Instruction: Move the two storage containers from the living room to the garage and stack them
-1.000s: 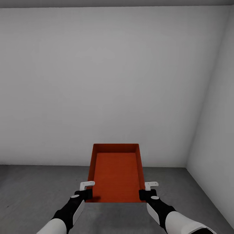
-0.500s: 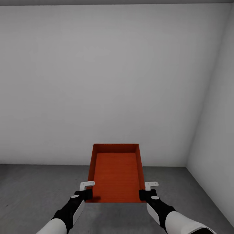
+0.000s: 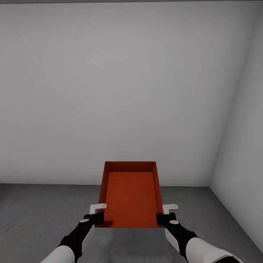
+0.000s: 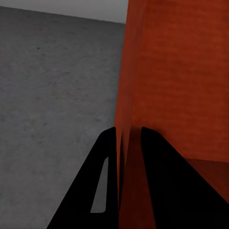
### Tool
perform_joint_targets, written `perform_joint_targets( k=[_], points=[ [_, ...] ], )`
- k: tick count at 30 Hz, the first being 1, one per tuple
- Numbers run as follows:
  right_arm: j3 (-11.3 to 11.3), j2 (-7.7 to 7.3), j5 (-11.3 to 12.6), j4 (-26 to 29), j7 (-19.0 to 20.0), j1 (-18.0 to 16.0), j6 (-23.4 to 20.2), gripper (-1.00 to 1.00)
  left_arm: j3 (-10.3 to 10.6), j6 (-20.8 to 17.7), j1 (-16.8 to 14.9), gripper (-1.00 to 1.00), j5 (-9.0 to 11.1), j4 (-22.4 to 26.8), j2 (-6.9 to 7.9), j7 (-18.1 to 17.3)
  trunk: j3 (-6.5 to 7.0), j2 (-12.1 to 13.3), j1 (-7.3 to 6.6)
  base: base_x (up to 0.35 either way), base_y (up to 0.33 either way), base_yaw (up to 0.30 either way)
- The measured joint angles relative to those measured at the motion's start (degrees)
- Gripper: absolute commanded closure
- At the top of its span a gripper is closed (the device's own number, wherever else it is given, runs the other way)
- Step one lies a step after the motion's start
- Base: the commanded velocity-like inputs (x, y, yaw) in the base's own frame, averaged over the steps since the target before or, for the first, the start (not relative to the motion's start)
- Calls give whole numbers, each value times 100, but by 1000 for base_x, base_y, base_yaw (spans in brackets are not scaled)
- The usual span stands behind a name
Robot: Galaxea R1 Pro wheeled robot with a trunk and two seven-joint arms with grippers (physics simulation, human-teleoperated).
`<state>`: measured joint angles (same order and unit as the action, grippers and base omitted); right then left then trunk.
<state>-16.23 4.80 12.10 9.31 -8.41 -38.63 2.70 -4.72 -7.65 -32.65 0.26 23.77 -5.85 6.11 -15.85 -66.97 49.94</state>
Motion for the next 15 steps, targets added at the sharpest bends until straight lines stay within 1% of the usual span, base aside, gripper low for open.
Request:
perform_joint_targets(
  k=[15],
  points=[
    [-1,0,0,0,0,0,-3,100,-4,1,0,100,-1,-4,-1,0,-270,-602,330,0,0,0]
  ],
)
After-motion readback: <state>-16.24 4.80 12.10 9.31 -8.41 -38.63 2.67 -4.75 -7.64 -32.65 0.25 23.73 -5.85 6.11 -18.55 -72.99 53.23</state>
